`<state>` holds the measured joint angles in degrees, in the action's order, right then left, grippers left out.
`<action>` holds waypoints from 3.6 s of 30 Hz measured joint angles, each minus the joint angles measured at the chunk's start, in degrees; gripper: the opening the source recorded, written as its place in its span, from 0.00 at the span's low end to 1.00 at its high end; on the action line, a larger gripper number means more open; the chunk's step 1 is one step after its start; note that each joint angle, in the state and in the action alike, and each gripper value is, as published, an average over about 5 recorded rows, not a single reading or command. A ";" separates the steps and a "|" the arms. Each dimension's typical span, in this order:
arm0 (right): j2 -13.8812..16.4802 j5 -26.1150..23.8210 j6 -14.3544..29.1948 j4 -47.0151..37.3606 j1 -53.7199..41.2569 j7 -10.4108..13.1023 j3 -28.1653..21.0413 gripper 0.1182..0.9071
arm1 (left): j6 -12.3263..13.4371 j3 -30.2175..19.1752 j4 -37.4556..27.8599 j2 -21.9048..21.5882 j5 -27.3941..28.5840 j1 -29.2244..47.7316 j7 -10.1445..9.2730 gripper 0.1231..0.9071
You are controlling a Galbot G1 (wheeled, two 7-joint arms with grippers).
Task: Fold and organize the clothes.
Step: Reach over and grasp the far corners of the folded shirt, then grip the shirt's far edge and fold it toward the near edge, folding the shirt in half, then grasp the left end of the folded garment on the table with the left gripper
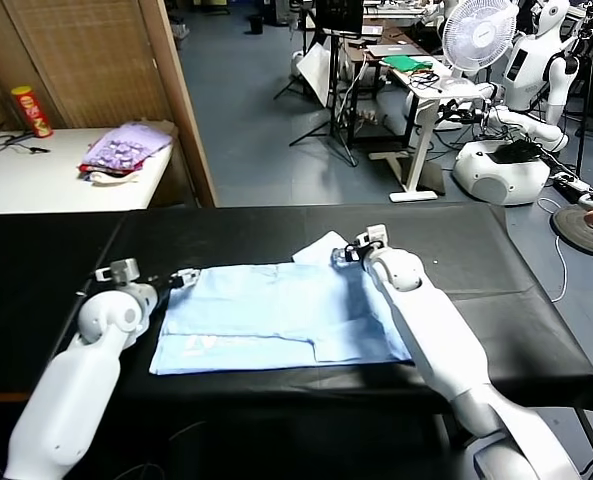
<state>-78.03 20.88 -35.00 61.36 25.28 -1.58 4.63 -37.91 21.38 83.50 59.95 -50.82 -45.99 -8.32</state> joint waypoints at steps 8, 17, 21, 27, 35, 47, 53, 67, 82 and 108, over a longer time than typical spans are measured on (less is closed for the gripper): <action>-0.13 -0.79 3.55 1.07 1.07 0.65 0.97 0.01 | -0.05 -0.48 -0.76 0.32 0.25 0.28 2.00 0.27; 2.21 0.34 7.16 9.08 5.69 0.07 4.32 0.01 | 2.10 0.99 1.60 0.93 1.79 -1.24 2.31 0.01; 5.10 2.84 6.39 16.40 10.05 0.16 6.07 0.01 | 2.74 2.50 4.94 0.72 3.29 -3.23 1.93 0.01; 10.00 7.87 1.81 26.89 16.81 3.10 8.44 0.01 | 2.79 5.17 13.06 -0.58 4.00 -8.72 1.07 0.01; 15.51 11.21 -5.66 39.22 25.10 6.57 11.61 0.01 | 3.28 9.33 23.64 -1.17 6.58 -17.74 0.51 0.01; 18.64 9.12 -7.23 49.68 33.83 8.14 14.42 0.01 | 5.57 12.59 30.39 -0.20 12.71 -30.75 1.87 0.01; 18.95 6.39 -7.21 52.12 36.95 8.66 15.14 0.01 | 6.14 12.63 31.46 0.20 16.24 -33.91 2.01 0.01; 18.52 5.18 -7.20 56.16 43.97 7.33 17.52 0.25 | 6.73 12.64 32.70 1.21 19.84 -36.73 1.52 0.03; 13.82 3.29 -4.46 49.29 37.11 9.69 15.51 0.86 | 7.33 13.19 33.76 2.82 14.27 -34.10 0.02 0.85; 4.96 -3.96 8.42 31.87 28.34 11.38 10.95 0.01 | 13.63 9.87 19.53 5.21 17.75 -25.00 1.34 0.07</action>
<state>-73.08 16.92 -26.58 93.22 53.62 9.80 15.58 -24.28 31.25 103.03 65.15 -33.07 -70.99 -6.98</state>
